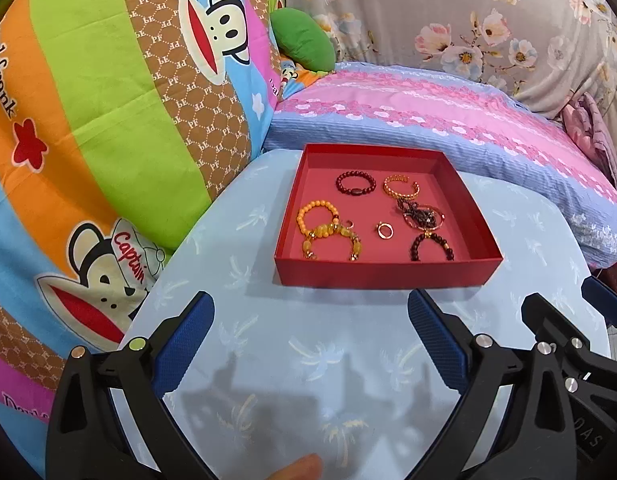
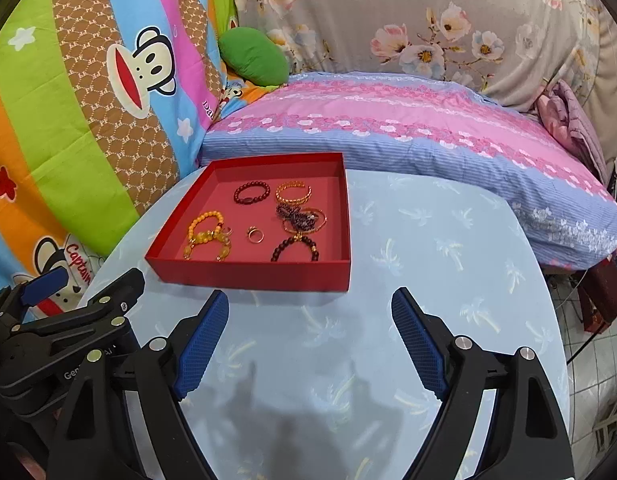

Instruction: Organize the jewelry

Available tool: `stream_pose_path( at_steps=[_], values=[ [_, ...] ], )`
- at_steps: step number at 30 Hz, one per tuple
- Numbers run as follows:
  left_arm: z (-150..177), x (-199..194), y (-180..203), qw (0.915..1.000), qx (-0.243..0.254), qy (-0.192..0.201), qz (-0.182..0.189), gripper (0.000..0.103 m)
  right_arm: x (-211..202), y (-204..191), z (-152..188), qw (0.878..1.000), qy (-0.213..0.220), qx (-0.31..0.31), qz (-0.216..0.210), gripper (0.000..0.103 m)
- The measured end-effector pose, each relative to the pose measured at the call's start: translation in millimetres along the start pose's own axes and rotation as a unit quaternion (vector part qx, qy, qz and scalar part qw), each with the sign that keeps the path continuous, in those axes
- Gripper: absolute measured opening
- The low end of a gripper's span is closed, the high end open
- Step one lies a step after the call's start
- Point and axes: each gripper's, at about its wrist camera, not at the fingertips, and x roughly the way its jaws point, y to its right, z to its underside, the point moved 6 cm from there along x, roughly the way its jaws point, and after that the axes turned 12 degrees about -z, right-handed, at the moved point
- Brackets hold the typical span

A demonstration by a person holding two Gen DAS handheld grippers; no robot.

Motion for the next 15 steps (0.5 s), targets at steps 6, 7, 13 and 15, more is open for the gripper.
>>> stream_pose_path(
  at_steps=[6, 7, 13, 15],
  values=[
    [15, -3, -4, 0.9999, 0.003, -0.010, -0.001, 0.093, -4, -4, 14, 1.000, -0.010, -0.001, -0.009, 0.081],
    [18, -3, -5, 0.9999, 0.002, -0.012, -0.002, 0.093, -4, -4, 16, 1.000, -0.013, -0.002, -0.010, 0.081],
    [26, -4, -7, 0.9997, 0.003, -0.019, -0.013, 0.093, -2, -6, 25, 1.000, -0.020, -0.003, -0.012, 0.081],
    [28, -3, -7, 0.9997, 0.006, -0.020, -0.016, 0.093, -1, -6, 28, 1.000, -0.023, -0.002, -0.013, 0.081]
  ],
)
